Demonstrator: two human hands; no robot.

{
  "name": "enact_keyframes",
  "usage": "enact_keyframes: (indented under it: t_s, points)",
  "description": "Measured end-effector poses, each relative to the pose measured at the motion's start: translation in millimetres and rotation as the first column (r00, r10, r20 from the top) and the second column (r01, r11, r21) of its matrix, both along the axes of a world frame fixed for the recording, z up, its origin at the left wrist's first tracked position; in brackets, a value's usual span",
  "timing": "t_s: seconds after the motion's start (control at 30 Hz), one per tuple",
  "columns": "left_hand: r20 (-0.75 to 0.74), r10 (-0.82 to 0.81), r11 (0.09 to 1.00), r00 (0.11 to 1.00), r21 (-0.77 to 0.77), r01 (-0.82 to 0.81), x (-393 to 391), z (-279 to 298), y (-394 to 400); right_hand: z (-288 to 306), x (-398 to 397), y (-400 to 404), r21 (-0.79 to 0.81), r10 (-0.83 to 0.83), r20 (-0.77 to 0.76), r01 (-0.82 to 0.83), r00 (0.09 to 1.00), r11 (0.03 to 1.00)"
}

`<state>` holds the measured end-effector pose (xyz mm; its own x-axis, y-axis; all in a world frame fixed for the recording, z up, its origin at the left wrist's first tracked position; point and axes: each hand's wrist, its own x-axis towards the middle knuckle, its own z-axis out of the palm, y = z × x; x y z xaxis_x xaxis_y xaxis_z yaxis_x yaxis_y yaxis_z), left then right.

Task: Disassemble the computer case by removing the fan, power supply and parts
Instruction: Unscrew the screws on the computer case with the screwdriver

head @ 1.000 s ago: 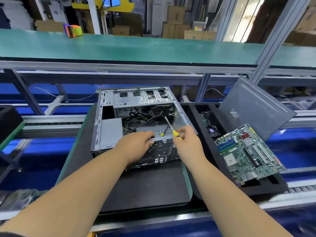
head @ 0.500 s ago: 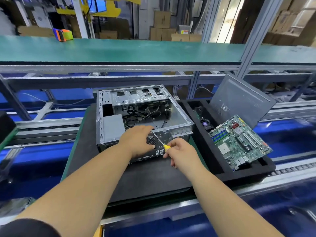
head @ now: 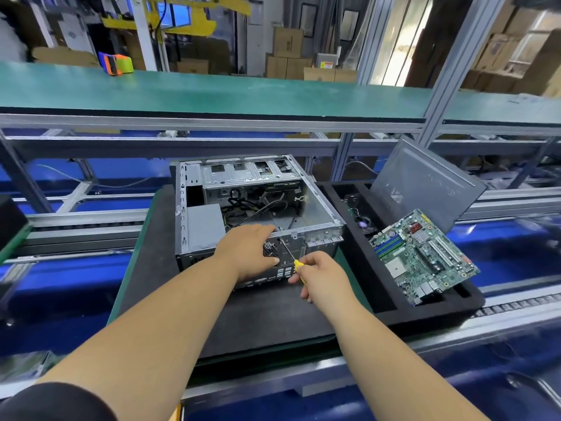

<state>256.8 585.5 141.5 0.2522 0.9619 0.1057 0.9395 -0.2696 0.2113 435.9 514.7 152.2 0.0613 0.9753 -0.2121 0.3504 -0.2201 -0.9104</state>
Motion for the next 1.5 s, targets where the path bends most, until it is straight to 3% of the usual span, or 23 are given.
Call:
enact_keyframes:
  t_s: [0.9, 1.0, 1.13, 1.3, 1.5]
  points:
    - [0.047, 0.046, 0.985, 0.998, 0.164, -0.053, 7, -6, 1, 0, -1, 2, -0.071, -0.027, -0.096, 0.02, 0.995, 0.997]
    - [0.084, 0.072, 0.988, 0.994, 0.129, -0.083, 7, -4, 3, 2, -4, 2, -0.106, -0.044, -0.179, 0.026, 0.983, 0.994]
    - [0.103, 0.104, 0.994, 0.989, 0.03, -0.108, 6, 0, 9, 7, -9, 4, -0.27, -0.133, -0.396, 0.023, 0.909, 0.963]
    - [0.0, 0.037, 0.999, 0.999, 0.004, -0.037, 6, 9, 22, 8, -8, 7, -0.356, -0.176, -0.482, -0.008, 0.858, 0.935]
    - [0.04, -0.054, 0.998, 0.998, -0.033, 0.055, 2, 4, 32, 12, -8, 6, -0.379, -0.187, -0.556, -0.047, 0.81, 0.924]
